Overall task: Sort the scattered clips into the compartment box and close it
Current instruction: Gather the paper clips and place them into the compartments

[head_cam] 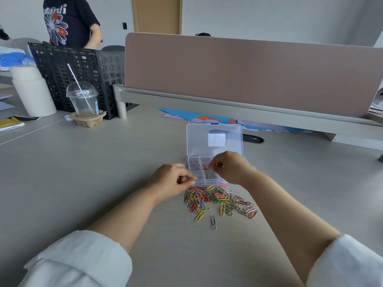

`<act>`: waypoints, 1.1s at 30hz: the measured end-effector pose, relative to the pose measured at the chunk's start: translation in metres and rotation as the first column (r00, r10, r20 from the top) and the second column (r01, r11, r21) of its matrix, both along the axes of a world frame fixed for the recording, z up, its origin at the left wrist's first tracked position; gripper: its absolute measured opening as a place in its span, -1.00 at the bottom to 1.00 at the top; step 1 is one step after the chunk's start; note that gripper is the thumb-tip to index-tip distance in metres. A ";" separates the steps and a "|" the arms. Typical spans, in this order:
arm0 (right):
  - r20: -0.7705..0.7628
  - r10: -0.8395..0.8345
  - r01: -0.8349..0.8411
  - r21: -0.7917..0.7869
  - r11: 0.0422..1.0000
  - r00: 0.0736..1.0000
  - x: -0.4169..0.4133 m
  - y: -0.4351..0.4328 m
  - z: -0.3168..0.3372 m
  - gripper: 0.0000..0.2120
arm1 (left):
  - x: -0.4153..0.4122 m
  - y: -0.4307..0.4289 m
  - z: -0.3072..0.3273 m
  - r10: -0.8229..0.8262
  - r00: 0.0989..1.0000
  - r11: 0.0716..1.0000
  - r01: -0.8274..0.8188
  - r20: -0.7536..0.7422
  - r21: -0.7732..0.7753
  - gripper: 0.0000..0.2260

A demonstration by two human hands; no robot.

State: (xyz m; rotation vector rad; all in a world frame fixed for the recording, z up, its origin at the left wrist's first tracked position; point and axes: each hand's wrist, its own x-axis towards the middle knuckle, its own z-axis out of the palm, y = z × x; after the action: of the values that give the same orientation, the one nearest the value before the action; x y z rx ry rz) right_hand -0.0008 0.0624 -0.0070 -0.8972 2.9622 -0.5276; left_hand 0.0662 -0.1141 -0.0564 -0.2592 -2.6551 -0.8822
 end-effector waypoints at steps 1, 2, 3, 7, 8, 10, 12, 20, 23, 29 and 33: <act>0.016 -0.022 0.022 -0.036 0.999 1.000 0.000 0.003 0.001 -0.79 | 0.001 0.000 0.001 0.003 1.000 1.000 -0.003 -0.001 -0.026 -0.86; 0.029 -0.045 0.046 -0.049 0.998 0.999 0.000 0.006 0.002 -0.81 | 0.002 0.000 0.002 0.011 1.000 0.999 -0.010 0.001 -0.048 -0.86; 0.043 -0.063 0.064 -0.032 0.997 0.997 0.000 0.011 0.004 -0.83 | 0.003 -0.001 0.003 0.023 1.000 0.998 -0.022 0.007 -0.067 -0.87; 0.061 -0.104 0.098 0.092 0.991 0.993 0.001 0.029 0.007 -0.81 | 0.005 0.003 0.006 0.056 0.998 0.986 -0.053 0.015 -0.155 -0.92; 0.043 -0.095 0.092 0.056 0.994 0.995 0.000 0.030 0.006 -0.81 | 0.005 0.004 0.007 0.055 0.998 0.983 -0.052 0.010 -0.175 -0.93; 0.010 -0.045 0.045 -0.026 0.999 0.999 -0.003 0.022 0.004 -0.76 | 0.005 0.007 0.007 0.050 0.999 0.979 -0.049 0.000 -0.196 -0.94; -0.014 0.022 -0.023 -0.058 0.998 1.000 -0.009 0.004 0.004 -0.70 | 0.005 0.008 0.007 0.043 0.999 0.984 -0.042 0.001 -0.173 -0.95; 0.003 0.048 -0.048 0.105 0.993 0.999 -0.033 -0.055 -0.007 -0.52 | 0.003 0.001 0.009 0.027 0.999 0.998 -0.024 0.045 -0.058 -0.94; -0.032 0.035 -0.031 0.118 0.993 0.999 -0.037 -0.057 -0.017 -0.54 | 0.001 -0.001 0.009 0.028 0.999 0.999 -0.026 0.042 -0.045 -0.93; -0.096 -0.029 0.021 -0.078 0.997 0.995 -0.038 -0.055 -0.017 -0.77 | 0.000 0.000 0.009 0.021 0.999 0.999 -0.020 0.034 -0.046 -0.93; -0.065 0.022 -0.035 -0.213 0.976 0.998 -0.034 -0.048 -0.012 -0.79 | -0.001 0.000 0.008 0.023 0.999 1.000 -0.023 0.035 -0.011 -0.93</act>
State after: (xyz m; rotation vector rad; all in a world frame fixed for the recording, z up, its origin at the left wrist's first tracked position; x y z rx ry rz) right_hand -0.0353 0.0142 -0.0191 -0.9874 2.9846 -0.8459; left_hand 0.0655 -0.1146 -0.0482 -0.2173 -2.6903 -0.8736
